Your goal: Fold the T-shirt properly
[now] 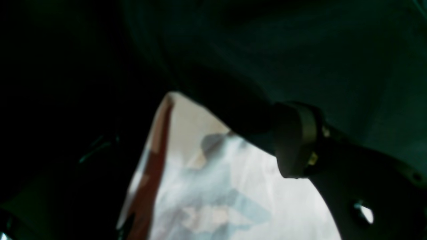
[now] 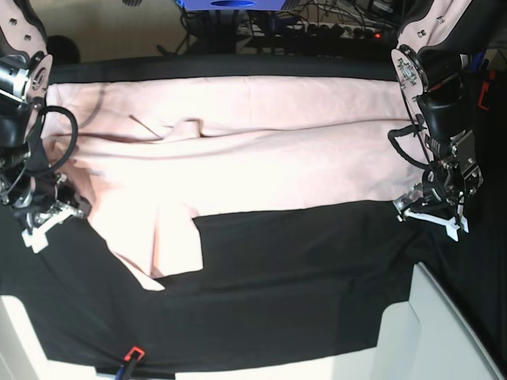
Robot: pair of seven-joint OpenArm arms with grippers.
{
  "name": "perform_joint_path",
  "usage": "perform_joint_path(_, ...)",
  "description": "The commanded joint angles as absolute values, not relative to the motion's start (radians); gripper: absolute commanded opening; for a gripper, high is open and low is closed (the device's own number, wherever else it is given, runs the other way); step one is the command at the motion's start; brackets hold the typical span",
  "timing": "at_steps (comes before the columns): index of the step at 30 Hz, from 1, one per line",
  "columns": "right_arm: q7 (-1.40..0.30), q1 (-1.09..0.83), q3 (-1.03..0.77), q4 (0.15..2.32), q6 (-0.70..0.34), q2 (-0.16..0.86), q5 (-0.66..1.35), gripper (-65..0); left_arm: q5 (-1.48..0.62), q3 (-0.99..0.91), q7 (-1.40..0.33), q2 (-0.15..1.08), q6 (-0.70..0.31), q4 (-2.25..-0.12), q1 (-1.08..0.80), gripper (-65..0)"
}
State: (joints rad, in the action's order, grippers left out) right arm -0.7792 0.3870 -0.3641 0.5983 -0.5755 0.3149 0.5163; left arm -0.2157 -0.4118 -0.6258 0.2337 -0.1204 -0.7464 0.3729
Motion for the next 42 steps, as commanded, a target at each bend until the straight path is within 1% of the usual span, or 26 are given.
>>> perform_joint_path(1,-0.769,0.410,-0.369,0.618,-0.582,0.332,0.532,-64.9,-0.223,-0.410,-0.613,0.249,-0.120,-0.748,0.410,-11.8)
perform_joint_path(2,-0.769,0.410,-0.369,0.618,-0.582,0.332,0.532,-64.9,-0.223,-0.410,-0.613,0.249,-0.120,-0.727,0.421,-13.3)
perform_joint_path(3,-0.769,0.410,-0.369,0.618,-0.582,0.332,0.532,-64.9,-0.223,-0.410,-0.613,0.251,-0.120,-0.705,0.426,-16.6)
perform_joint_path(5,-0.769,0.410,-0.369,0.618,-0.582,0.332,0.532,-64.9,-0.223,-0.410,-0.611,0.259,-0.120,-0.685,0.427,-28.0)
perform_joint_path(6,-0.769,0.410,-0.369,0.618,-0.582,0.332,0.532,-64.9,-0.223,-0.414,-0.611,0.259,-0.120,-0.685,0.432,-35.1)
perform_joint_path(8,-0.769,0.410,-0.369,0.618,-0.582,0.334,0.532,-64.9,-0.223,-0.417,-0.611,0.259,-0.120,-0.680,0.440,-44.2)
perform_joint_path(10,-0.769,0.410,-0.371,0.618,-0.582,0.335,0.532,-64.9,-0.223,-0.417,-0.611,0.260,-0.120,-0.680,0.441,-48.9)
perform_joint_path(12,-0.769,0.410,-0.371,0.618,-0.582,0.335,0.532,-64.9,-0.223,-0.418,-0.611,0.260,-0.120,-0.680,0.444,-51.7)
perform_joint_path(13,-0.769,0.410,-0.371,0.618,-0.582,0.335,0.532,-64.9,-0.223,-0.418,-0.611,0.262,-0.119,-0.682,0.444,-55.1)
perform_joint_path(14,-0.769,0.410,-0.371,0.618,-0.582,0.335,0.532,-64.9,-0.223,-0.418,-0.611,0.262,-0.119,-0.685,0.444,-61.3)
perform_joint_path(15,-0.769,0.410,-0.371,0.618,-0.582,0.335,0.532,-64.9,-0.223,-0.418,-0.611,0.262,-0.119,-0.687,0.443,-65.0)
perform_joint_path(21,-0.763,0.412,-0.371,0.621,-0.582,0.335,0.532,-64.9,-0.223,-0.418,-0.616,0.262,-0.119,-0.707,0.446,-65.0)
perform_joint_path(25,-0.762,0.420,-0.371,0.624,-0.582,0.335,0.532,-64.9,-0.225,-0.418,-0.622,0.259,-0.119,-0.806,0.423,-65.0)
perform_joint_path(34,-0.768,0.417,-0.372,0.766,-0.582,0.332,0.532,-64.9,-0.232,-0.418,-0.723,0.254,-0.119,-0.993,0.407,-65.0)
perform_joint_path(42,-0.762,0.433,-0.372,0.771,-0.582,0.337,0.532,-64.9,-0.232,-0.418,-0.743,0.252,-0.119,-1.010,0.438,-65.0)
